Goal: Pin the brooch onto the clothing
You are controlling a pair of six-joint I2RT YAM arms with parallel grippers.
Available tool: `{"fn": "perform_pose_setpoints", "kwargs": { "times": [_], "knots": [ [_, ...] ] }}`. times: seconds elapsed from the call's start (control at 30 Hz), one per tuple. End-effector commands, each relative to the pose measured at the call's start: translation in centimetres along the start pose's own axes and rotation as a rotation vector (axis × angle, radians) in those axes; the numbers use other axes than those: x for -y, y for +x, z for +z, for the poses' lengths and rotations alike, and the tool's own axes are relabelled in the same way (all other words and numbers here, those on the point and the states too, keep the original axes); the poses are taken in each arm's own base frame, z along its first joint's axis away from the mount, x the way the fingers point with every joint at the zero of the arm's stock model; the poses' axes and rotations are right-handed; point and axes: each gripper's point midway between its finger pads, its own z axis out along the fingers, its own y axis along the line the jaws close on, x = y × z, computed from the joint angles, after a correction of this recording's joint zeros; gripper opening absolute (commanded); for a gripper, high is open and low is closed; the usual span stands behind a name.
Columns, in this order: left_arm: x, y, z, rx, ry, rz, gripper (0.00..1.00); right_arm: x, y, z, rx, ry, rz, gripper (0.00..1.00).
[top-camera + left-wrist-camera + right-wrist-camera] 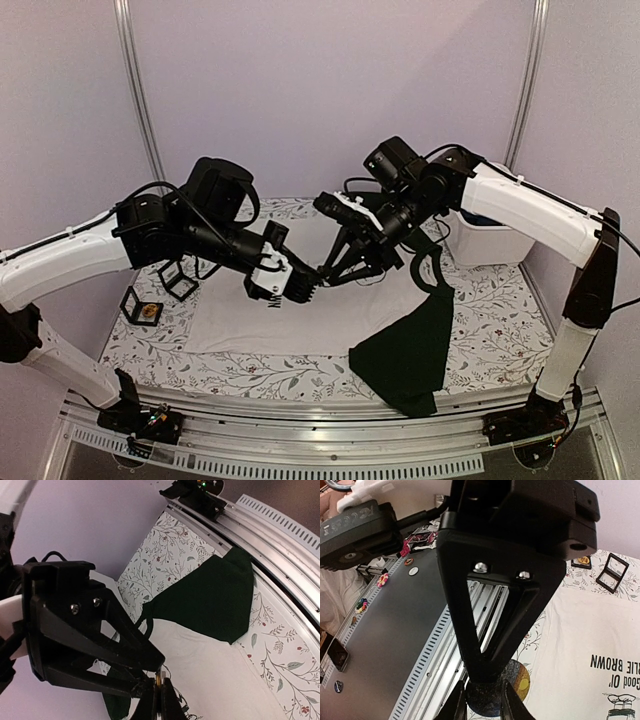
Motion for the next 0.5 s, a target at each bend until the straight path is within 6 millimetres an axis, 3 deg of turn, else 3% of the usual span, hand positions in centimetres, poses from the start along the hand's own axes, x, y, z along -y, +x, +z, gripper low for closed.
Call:
{"fn": "perform_pose_setpoints", "kwargs": {
  "times": [0.0, 0.17, 0.23, 0.33, 0.4, 0.47],
  "knots": [
    [-0.4, -1.0, -0.4, 0.021, -0.045, -0.057, 0.0, 0.8, -0.3, -0.2, 0.005, 0.027, 0.003, 0.24],
    [-2.7, 0.7, -1.2, -0.037, -0.18, -0.376, 0.0, 2.3, -0.2, -1.4, 0.021, 0.153, 0.053, 0.57],
    [-4.1, 1.8, -2.1, -0.021, -0.257, -0.56, 0.0, 2.7, -0.3, -2.0, 0.061, 0.209, 0.043, 0.65],
    [-5.8, 2.5, -4.3, 0.078, -0.366, -0.827, 0.0, 3.8, -1.5, -3.4, 0.182, 0.363, 0.008, 0.71],
    [-6.7, 2.3, -5.9, 0.184, -0.426, -0.967, 0.0, 3.5, -2.9, -4.9, 0.313, 0.45, -0.006, 0.72],
    [-7.7, 1.8, -7.6, 0.316, -0.488, -1.074, 0.0, 3.5, -2.8, -5.5, 0.446, 0.509, -0.004, 0.7]
  ]
}}
